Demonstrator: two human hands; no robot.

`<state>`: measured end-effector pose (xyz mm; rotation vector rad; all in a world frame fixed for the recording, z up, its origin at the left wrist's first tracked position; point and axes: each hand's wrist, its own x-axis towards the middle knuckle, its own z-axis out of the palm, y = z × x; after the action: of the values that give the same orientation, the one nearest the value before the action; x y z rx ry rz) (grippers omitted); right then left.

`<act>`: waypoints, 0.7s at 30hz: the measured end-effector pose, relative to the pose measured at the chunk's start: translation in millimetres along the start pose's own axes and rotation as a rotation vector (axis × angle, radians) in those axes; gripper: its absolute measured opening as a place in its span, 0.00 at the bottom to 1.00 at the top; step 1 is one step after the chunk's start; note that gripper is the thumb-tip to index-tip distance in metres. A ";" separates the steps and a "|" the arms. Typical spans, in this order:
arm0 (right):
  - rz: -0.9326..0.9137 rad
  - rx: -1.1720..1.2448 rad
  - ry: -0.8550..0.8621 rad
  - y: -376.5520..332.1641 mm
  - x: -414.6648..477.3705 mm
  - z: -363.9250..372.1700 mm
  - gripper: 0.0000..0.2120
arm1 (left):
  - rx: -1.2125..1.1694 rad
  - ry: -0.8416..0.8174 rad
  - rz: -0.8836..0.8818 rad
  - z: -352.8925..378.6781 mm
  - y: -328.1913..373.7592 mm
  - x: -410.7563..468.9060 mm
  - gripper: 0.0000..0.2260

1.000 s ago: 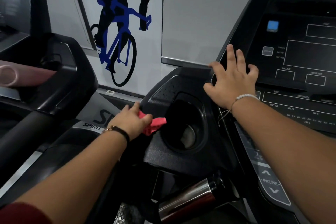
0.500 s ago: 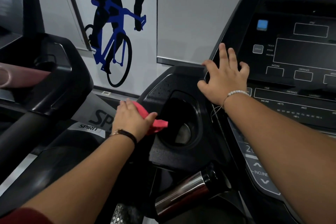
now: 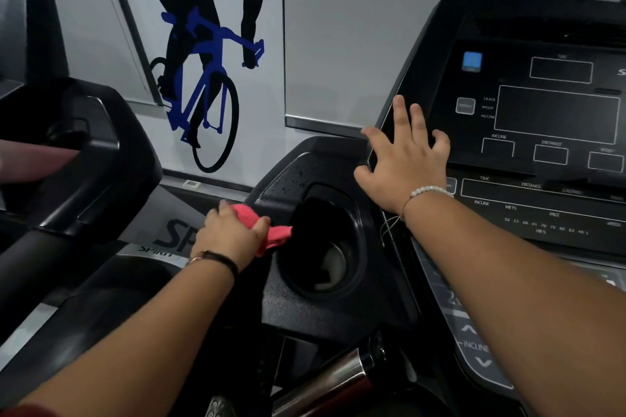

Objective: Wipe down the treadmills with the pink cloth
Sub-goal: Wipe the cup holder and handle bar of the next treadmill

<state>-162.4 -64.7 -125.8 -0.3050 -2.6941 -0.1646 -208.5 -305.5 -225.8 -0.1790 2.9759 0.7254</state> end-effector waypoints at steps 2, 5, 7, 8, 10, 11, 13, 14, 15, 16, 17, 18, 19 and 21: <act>-0.002 -0.001 -0.002 0.0 0.2 -0.7 0.26 | 0.126 0.071 0.144 2.6 16.0 -13.3 0.40; -0.008 0.001 -0.005 -0.3 0.8 -0.7 0.26 | 0.264 0.066 0.455 5.2 13.2 -50.4 0.37; -0.009 0.006 -0.005 0.2 0.6 -0.2 0.26 | 0.258 -0.001 0.538 2.9 -5.3 -66.5 0.36; -0.008 0.010 -0.007 -0.3 -0.2 0.2 0.26 | 0.233 -0.007 0.537 0.0 -15.4 -67.6 0.36; -0.007 0.010 -0.007 -0.4 0.2 0.2 0.26 | 0.166 0.025 0.480 -3.0 -25.3 -54.8 0.32; -0.008 0.008 -0.008 -0.7 0.2 0.2 0.26 | 0.122 0.033 0.431 -4.0 -23.3 -44.7 0.31; -0.009 0.010 -0.010 -0.2 0.6 -0.2 0.26 | 0.055 0.060 0.348 -4.0 -7.6 -24.4 0.28; -0.009 0.010 -0.010 0.1 0.8 -0.7 0.26 | 0.039 0.083 0.328 -1.3 1.9 -17.8 0.27; -0.008 0.010 -0.010 0.3 1.0 -1.0 0.26 | 0.044 0.100 0.336 1.2 10.5 -15.3 0.25; -0.008 0.008 -0.010 0.3 0.6 -1.1 0.26 | 0.070 0.108 0.379 4.0 16.2 -17.6 0.24; -0.011 0.007 -0.011 0.4 0.5 -1.4 0.26 | 0.109 0.108 0.446 6.9 19.1 -24.6 0.23; -0.014 0.008 -0.014 0.3 0.0 -1.2 0.26 | 0.153 0.092 0.524 9.5 17.8 -34.7 0.24; -0.015 0.011 -0.013 0.3 0.2 -1.3 0.26 | 0.181 0.074 0.587 10.2 13.6 -44.9 0.25; -0.020 0.019 -0.012 0.4 0.0 -0.8 0.26 | 0.160 0.068 0.640 9.0 -2.8 -56.1 0.29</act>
<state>-162.0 -64.5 -125.1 -0.2742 -2.7096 -0.1435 -152.2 -298.4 -229.5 0.8025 3.1347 0.5148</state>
